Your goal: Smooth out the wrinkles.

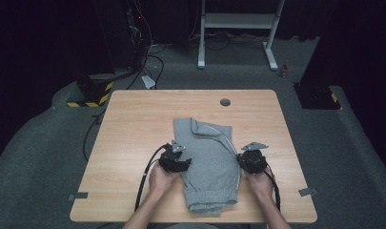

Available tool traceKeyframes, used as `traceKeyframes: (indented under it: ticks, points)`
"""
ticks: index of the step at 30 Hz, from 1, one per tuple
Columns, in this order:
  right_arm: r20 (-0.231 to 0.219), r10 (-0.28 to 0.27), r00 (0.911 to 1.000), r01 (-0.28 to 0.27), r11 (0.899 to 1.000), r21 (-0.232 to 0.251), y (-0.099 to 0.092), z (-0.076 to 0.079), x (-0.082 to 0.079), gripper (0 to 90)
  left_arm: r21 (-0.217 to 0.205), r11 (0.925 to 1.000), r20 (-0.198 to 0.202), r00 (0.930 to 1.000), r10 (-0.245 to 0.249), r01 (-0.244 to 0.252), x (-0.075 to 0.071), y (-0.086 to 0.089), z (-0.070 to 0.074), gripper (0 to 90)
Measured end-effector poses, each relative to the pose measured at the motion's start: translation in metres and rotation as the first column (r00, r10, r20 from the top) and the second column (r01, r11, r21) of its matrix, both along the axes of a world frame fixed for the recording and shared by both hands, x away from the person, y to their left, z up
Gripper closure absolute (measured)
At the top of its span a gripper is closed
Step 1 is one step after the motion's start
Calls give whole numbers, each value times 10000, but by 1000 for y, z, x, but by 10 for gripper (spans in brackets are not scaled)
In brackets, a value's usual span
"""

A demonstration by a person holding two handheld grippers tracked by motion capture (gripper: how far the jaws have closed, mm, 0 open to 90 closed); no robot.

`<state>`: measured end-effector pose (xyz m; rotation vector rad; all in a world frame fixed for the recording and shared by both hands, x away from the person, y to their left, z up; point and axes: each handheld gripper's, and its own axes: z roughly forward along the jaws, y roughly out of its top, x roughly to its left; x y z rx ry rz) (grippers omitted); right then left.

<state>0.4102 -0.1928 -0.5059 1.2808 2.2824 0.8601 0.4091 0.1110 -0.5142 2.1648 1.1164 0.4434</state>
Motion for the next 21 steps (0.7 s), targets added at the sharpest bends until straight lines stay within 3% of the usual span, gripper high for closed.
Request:
traceKeyframes:
  ticks: [1, 2, 3, 4, 5, 6, 7, 9, 10, 11, 13, 17, 18, 21]
  points:
    - [0, 0, 10000, 0, 10000, 0, 0, 0, 0, 751, 0, 10000, 0, 10000, 0, 0, 0, 0, 0, 440]
    - [347, -95, 9994, 92, 9999, 92, -1, 9, -3, 708, 384, 9991, 293, 9993, -211, 200, 2, -5, 2, 435]
    - [347, -95, 9994, 92, 9999, 92, -1, 9, -3, 708, 384, 9991, 293, 9993, -211, 200, 2, -5, 2, 433]
    - [841, 330, 9959, -348, 9992, 200, 2, 18, -6, 717, 569, 9982, 665, 9975, -221, 183, 5, -9, 4, 433]
    - [990, 626, 9931, -655, 9975, 257, 5, 20, -6, 728, 508, 9986, 612, 9979, -207, 176, 10, -11, 4, 430]
    - [927, 841, 9921, -869, 9959, 263, 10, 21, -4, 741, 508, 9986, 612, 9979, -207, 176, 10, -11, 4, 422]
    - [879, 1029, 9908, -1055, 9941, 250, 14, 20, -1, 756, 196, 9997, 535, 9985, -121, 111, 18, -13, 2, 419]
    - [830, 1095, 9905, -1119, 9934, 255, 18, 18, 3, 768, 140, 9999, 573, 9984, -28, 20, 21, -12, 0, 419]
    - [552, 1065, 9928, -1077, 9940, 200, 23, 9, 13, 786, -384, 9992, 327, 9994, 114, -102, 24, -8, -4, 412]
    - [401, 1059, 9936, -1066, 9942, 170, 24, 4, 18, 793, -536, 9985, 378, 9992, 139, -119, 23, -5, -5, 411]
    - [143, 1075, 9941, -1079, 9937, 315, 22, -5, 22, 803, -475, 9989, 486, 9988, 33, -10, 20, -4, -6, 419]
    - [143, 1377, 9904, -1380, 9901, 242, 19, -4, 10, 808, -350, 9986, 480, 9982, -369, 386, 5, 0, -6, 426]
    - [102, 1702, 9854, -1703, 9854, 77, 19, -4, -2, 807, -300, 9979, 394, 9977, -560, 572, -5, 1, -5, 426]
    - [-99, 2043, 9789, -2044, 9788, -150, 20, 1, -12, 769, -350, 9976, 275, 9979, -594, 603, -10, 2, -3, 426]
